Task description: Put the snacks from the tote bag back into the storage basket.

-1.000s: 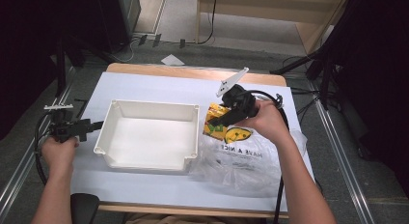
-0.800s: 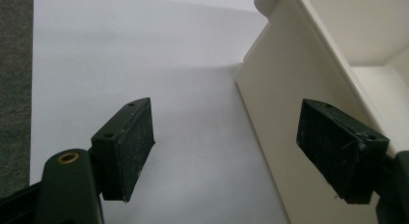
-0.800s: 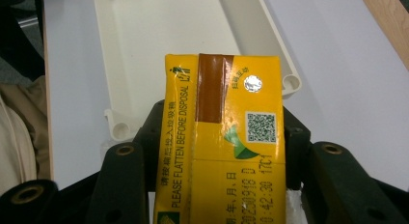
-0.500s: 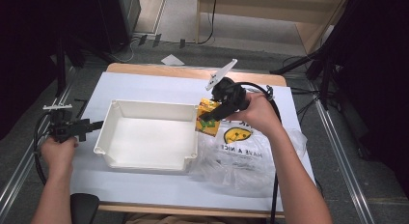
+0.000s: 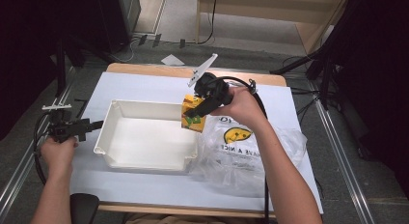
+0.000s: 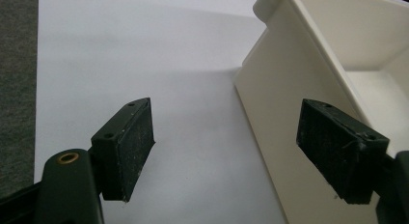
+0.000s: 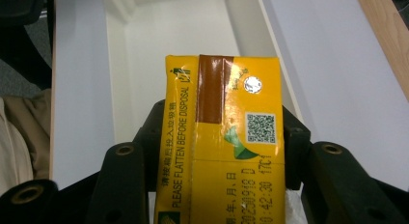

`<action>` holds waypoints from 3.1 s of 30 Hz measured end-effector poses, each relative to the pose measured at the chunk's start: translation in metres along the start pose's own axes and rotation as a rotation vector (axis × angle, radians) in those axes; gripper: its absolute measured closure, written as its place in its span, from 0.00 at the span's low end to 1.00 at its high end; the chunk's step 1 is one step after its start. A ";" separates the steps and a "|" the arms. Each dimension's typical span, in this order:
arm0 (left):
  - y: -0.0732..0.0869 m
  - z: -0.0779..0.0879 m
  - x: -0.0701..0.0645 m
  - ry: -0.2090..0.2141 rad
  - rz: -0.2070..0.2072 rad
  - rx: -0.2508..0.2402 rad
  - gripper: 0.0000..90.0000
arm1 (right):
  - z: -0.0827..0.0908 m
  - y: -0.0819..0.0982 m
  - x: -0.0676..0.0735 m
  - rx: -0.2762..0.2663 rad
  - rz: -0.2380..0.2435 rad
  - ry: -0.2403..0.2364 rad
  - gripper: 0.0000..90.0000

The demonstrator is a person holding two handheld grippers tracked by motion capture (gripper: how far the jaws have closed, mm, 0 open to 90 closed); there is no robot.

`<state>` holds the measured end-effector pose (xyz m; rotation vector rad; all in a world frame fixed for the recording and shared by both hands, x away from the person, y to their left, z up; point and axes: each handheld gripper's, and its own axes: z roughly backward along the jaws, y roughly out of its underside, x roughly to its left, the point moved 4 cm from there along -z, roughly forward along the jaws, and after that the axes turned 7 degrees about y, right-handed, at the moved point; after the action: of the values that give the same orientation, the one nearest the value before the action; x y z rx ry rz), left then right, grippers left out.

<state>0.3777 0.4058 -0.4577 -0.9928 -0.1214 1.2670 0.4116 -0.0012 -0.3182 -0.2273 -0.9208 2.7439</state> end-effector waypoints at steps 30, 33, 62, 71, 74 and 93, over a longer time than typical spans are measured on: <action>0.000 0.000 0.000 0.013 0.003 -0.008 0.24 | -0.082 -0.013 -0.017 0.067 0.024 -0.002 0.59; 0.000 0.001 0.000 0.014 0.001 -0.007 0.24 | -0.090 -0.010 -0.019 0.068 0.022 -0.004 0.59; 0.000 0.001 0.000 0.016 0.004 -0.007 0.24 | -0.124 0.009 -0.018 0.108 0.081 -0.013 0.58; 0.000 0.000 0.000 0.016 0.007 -0.007 0.24 | -0.127 0.010 -0.020 0.129 0.032 -0.052 0.48; 0.000 0.000 0.000 0.016 0.004 -0.006 0.24 | -0.127 0.011 -0.019 0.148 0.026 -0.054 0.48; 0.001 0.001 -0.001 0.013 0.004 -0.004 0.24 | -0.101 0.021 -0.026 0.120 -0.007 -0.016 0.45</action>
<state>0.3767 0.4055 -0.4574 -1.0053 -0.1119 1.2637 0.4554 0.0337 -0.4089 -0.1803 -0.7556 2.7867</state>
